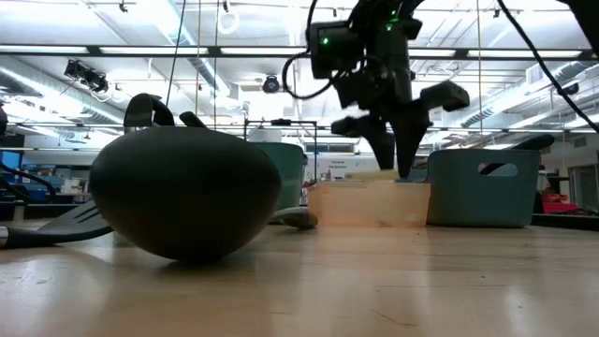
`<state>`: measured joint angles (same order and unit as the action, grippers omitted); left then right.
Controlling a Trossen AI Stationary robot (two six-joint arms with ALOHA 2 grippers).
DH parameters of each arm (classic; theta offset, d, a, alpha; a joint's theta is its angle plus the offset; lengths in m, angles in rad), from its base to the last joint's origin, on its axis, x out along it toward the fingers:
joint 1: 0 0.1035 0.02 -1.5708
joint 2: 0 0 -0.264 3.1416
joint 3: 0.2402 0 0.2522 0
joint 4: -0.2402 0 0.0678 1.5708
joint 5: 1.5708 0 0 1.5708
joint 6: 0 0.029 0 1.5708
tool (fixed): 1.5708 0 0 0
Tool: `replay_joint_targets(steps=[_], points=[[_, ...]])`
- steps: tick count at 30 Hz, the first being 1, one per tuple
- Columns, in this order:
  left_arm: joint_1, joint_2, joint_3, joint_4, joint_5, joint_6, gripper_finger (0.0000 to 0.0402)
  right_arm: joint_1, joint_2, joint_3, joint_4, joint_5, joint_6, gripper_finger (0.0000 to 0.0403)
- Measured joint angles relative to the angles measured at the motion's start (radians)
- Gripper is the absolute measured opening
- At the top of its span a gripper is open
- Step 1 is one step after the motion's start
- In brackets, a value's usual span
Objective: Pick & Place Kitchen Items
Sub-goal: Put the yellow table knife into the orange bin
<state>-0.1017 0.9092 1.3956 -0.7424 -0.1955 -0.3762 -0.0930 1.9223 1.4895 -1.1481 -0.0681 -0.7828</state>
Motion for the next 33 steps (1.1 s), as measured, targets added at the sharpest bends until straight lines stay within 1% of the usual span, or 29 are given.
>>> replay_joint_targets(steps=[7,18,30,33], points=[[0.000,0.000,0.000,0.000,-0.001,0.002,0.0167,-0.004,-0.094,0.000,-0.010,0.000,0.041,0.0092],[0.000,0.000,0.000,0.000,-0.014,0.003,0.0167,-0.004,-0.234,0.000,-0.076,0.000,0.076,0.0092],[0.000,0.000,0.000,0.000,-0.026,0.009,0.0167,0.000,-0.419,0.000,-0.143,0.000,0.182,0.0092],[0.000,0.000,0.000,0.000,-0.032,0.009,0.0167,0.006,-0.461,0.000,-0.168,0.014,0.205,0.0092]])
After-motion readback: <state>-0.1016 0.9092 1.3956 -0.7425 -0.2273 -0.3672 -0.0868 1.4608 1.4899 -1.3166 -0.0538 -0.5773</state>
